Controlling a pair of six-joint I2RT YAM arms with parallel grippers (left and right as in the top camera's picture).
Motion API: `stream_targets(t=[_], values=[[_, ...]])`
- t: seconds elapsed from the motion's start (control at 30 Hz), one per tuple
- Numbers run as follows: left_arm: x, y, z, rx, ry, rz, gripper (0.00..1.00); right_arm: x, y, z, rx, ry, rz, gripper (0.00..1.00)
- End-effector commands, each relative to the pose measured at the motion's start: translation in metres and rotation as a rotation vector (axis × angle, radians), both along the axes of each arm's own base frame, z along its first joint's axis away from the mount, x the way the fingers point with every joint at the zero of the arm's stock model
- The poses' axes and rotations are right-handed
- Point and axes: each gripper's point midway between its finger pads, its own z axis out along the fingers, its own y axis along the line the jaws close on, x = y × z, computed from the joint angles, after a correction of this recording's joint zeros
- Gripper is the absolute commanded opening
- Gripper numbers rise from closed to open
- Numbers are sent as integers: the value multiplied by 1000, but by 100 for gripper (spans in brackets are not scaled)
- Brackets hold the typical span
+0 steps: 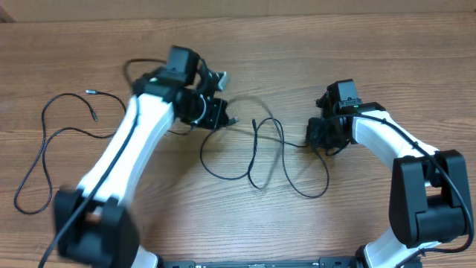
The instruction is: Untangle cables
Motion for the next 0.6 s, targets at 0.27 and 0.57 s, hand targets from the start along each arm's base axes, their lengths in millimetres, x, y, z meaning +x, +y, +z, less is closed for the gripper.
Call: stream_targets(t=[0.27,0.57], values=[[17,93,152,186,-564,440,4,0,-17,-6,-76,1,-24,4],[9,128,181,232,-646,643,4,2,-17,-6,-74,-10,-24,5]])
